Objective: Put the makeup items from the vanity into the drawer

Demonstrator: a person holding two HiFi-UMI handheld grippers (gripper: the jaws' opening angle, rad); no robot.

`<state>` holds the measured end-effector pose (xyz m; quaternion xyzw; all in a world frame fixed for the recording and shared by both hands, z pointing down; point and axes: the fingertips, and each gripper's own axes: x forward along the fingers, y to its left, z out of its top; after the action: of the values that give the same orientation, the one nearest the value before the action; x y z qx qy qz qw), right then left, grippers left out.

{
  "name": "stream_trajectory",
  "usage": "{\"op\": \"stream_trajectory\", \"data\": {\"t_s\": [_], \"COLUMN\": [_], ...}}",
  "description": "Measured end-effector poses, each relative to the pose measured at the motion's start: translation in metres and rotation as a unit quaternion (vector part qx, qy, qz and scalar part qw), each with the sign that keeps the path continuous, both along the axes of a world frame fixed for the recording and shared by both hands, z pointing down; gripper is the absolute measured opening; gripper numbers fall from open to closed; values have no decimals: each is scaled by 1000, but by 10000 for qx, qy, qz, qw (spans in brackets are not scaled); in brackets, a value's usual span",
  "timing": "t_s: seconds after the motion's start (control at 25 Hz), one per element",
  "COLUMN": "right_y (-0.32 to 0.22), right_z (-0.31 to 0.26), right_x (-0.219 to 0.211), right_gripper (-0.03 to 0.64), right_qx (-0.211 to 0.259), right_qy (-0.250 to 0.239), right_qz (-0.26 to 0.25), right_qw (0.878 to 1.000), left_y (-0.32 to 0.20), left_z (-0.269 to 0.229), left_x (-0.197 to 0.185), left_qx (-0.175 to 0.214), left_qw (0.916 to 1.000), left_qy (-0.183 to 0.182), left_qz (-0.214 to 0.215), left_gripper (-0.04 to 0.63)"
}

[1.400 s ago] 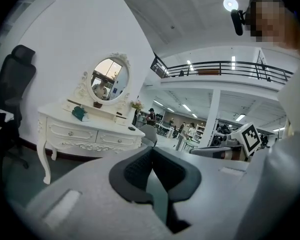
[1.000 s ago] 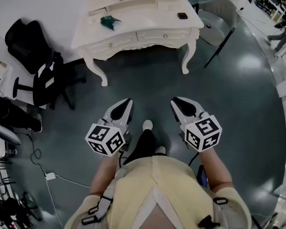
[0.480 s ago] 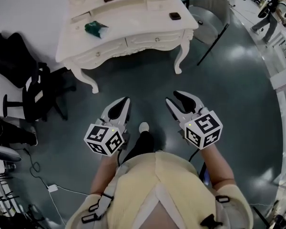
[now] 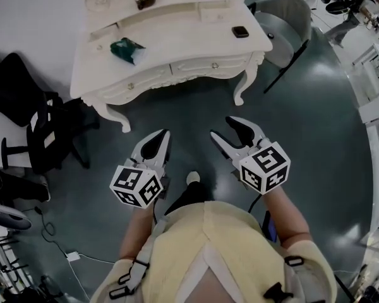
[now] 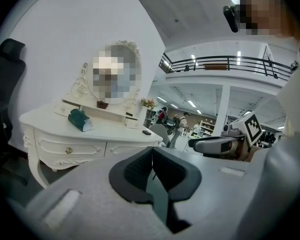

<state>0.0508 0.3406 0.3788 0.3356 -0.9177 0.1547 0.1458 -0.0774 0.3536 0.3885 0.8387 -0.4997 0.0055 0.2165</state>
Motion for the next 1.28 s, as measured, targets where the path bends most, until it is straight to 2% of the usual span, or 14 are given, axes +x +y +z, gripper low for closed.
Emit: {"op": "stream_trajectory", "data": {"t_s": [0.32,0.6,0.96,1.28], "right_y": [-46,-84,-155,-254], "right_z": [6,17,35,48], "right_x": [-27,-37,-8,18], "right_gripper": [259,295,301,305], "right_qx": [-22,-158,-197,-222], "right_qy": [105,154,325,378], "right_qz": [-47,108,547,799], "right_qw": [9999,9997,9978,9958], "left_y": [-38,-77,-135,-219], "left_z": [3,20,36,39], "left_x": [-18,-36,-27,-8], "left_qx": [-39,-130,-206,-179], "left_qw": [9999,9996,9995,9995], "left_qy": [-97,-187,-128,-154], "left_qz": [75,176,222,189], "left_gripper": [0,0,0,0]}}
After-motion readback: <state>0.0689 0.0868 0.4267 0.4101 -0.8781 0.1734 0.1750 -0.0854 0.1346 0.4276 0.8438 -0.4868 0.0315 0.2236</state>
